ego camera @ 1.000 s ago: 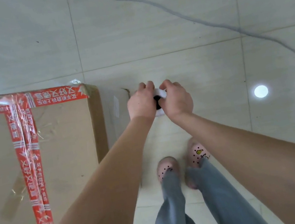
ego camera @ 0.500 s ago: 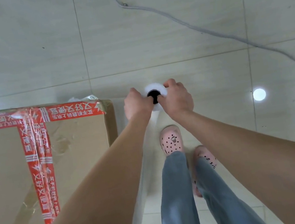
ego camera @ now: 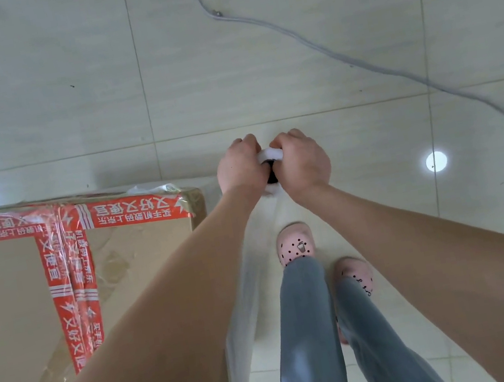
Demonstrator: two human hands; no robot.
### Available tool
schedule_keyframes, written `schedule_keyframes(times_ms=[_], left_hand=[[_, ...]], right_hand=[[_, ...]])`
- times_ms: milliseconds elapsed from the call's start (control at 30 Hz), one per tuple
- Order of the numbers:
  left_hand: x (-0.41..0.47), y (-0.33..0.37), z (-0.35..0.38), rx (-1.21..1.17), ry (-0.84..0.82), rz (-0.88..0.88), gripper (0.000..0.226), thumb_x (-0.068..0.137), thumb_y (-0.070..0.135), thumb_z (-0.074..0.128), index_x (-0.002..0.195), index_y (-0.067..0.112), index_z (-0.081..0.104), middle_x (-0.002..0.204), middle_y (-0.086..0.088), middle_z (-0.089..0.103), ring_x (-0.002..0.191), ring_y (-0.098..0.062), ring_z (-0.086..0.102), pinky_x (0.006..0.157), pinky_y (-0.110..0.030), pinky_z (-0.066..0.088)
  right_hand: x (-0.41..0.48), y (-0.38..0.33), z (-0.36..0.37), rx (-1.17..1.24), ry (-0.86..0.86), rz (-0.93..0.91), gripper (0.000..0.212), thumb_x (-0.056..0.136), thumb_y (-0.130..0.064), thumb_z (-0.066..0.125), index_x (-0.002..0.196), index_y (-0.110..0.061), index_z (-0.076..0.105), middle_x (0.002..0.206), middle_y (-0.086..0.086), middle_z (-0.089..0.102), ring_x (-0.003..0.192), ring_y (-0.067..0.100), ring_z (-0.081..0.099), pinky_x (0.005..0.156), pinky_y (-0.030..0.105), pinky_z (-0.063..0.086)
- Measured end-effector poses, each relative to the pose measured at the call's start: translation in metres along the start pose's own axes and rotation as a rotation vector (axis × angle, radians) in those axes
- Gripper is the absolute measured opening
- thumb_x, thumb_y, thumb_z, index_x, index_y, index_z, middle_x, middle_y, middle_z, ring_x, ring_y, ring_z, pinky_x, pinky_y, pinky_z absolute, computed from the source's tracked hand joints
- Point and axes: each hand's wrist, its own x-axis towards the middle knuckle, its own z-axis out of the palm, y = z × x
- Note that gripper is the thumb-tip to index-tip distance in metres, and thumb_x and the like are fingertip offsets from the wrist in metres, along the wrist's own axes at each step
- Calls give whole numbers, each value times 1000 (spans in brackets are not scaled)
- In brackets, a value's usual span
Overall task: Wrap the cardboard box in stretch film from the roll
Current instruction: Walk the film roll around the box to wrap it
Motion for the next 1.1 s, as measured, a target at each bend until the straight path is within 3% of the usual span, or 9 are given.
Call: schedule_keyframes(times_ms=[133, 267, 433, 533, 633, 833, 900, 1000, 1100], left_hand=[[7, -7, -12, -203, 45, -221, 13, 77, 15, 59, 86, 13, 49, 93, -8, 62, 78, -28, 57, 62, -30, 39], [13, -20, -27, -273, 31, -336, 22, 81, 20, 62, 97, 10, 51, 105, -10, 62, 94, -29, 58, 69, -30, 40], [19, -16, -36, -38, -39, -99, 29, 85, 13, 59, 111, 8, 50, 113, -10, 52, 96, -31, 57, 65, -33, 39], [27, -9, -37, 98, -40, 34, 27, 83, 9, 55, 110, 14, 53, 108, -7, 52, 91, -29, 58, 59, -32, 36], [36, -4, -41, 115, -48, 49, 23, 81, 9, 54, 102, 17, 57, 101, -4, 55, 87, -28, 59, 58, -30, 35], [49, -7, -44, -156, 36, -188, 7, 78, 16, 55, 85, 19, 53, 91, -3, 58, 80, -28, 59, 58, -29, 38], [52, -11, -48, -253, 76, -294, 10, 77, 18, 58, 82, 19, 50, 92, -5, 62, 80, -28, 59, 60, -29, 38], [53, -23, -53, -389, 163, -469, 13, 77, 18, 60, 87, 18, 51, 97, -6, 64, 85, -28, 61, 66, -32, 45], [53, -34, -59, -407, 188, -529, 19, 79, 21, 61, 95, 16, 52, 104, -7, 63, 92, -28, 60, 71, -31, 42]], right_hand=[[14, -18, -1, 22, -10, 1, 33, 87, -10, 48, 117, -23, 55, 118, -1, 52, 108, 22, 45, 63, 30, 32], [21, -35, 2, 113, -134, 146, 35, 87, -20, 53, 121, -21, 46, 117, 7, 49, 88, 26, 50, 67, 31, 33], [22, -39, 3, 159, -119, 190, 35, 83, -15, 57, 117, -18, 50, 112, 7, 53, 78, 21, 44, 66, 30, 34], [25, -38, 0, 141, -111, 155, 32, 81, -13, 57, 113, -18, 53, 110, 5, 54, 78, 22, 48, 66, 30, 36], [33, -39, -8, 80, -106, 88, 31, 81, -12, 55, 112, -17, 57, 111, 4, 56, 85, 25, 55, 66, 31, 37], [59, -56, -20, 36, -123, -50, 30, 80, -18, 53, 107, -24, 62, 109, 1, 56, 82, 24, 51, 67, 28, 32], [68, -67, -20, 7, -119, -98, 35, 81, -16, 52, 112, -27, 62, 115, -1, 56, 90, 24, 56, 69, 27, 33], [78, -85, -15, -37, -141, -160, 39, 85, -12, 48, 120, -27, 56, 120, 1, 53, 105, 24, 55, 73, 29, 39], [79, -93, -8, -51, -198, -135, 39, 86, -14, 50, 123, -27, 50, 119, 5, 52, 103, 28, 56, 71, 30, 37]])
